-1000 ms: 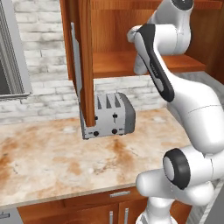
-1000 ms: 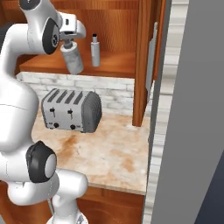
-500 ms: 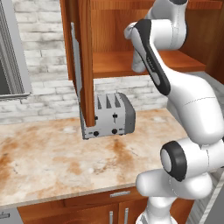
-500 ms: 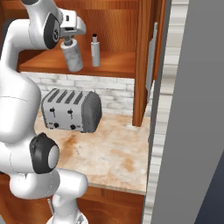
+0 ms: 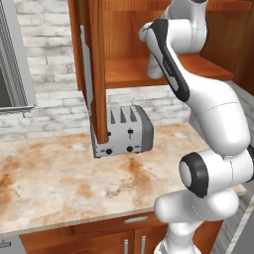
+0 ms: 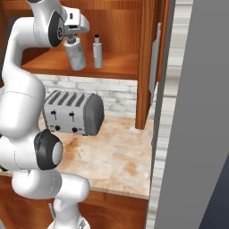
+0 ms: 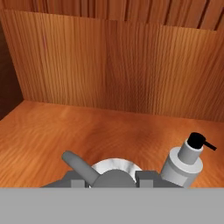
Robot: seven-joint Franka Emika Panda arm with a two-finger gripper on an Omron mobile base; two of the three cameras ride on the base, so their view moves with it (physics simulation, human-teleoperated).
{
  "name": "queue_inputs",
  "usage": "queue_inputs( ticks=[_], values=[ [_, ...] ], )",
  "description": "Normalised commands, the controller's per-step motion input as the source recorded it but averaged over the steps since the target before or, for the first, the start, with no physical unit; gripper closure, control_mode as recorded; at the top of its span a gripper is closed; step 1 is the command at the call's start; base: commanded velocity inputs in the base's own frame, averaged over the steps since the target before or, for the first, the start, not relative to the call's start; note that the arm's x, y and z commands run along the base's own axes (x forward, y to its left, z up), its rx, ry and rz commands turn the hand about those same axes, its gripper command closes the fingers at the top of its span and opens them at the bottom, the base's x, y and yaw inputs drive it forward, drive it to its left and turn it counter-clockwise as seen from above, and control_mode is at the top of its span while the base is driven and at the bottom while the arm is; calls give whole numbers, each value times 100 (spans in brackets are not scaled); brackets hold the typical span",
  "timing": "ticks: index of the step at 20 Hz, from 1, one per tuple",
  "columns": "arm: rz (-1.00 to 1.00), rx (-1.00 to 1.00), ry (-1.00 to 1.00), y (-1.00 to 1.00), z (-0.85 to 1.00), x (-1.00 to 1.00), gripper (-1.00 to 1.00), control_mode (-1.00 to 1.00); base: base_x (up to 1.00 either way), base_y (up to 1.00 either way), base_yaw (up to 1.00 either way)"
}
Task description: Pick up the soap dispenser and soap dispenser from the sink, and place them back in the cabinet, and close the cabinet doors.
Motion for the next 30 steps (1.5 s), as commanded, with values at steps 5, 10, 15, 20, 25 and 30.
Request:
queue_inputs(
  ticks=[5,10,15,20,25,30],
  values=[
    [0,0,-1,6,-23,27,100,-100,0,0,0],
    [0,0,0,7,-36,14,100,-100,0,0,0],
    [0,0,0,2,-19,9,100,-100,0,0,0],
    [0,0,-3,0,-16,2,-100,-100,0,0,0],
    [0,0,-11,0,-25,11,-100,-100,0,0,0],
    [0,0,-11,0,-18,5,-100,-100,0,0,0]
  ],
)
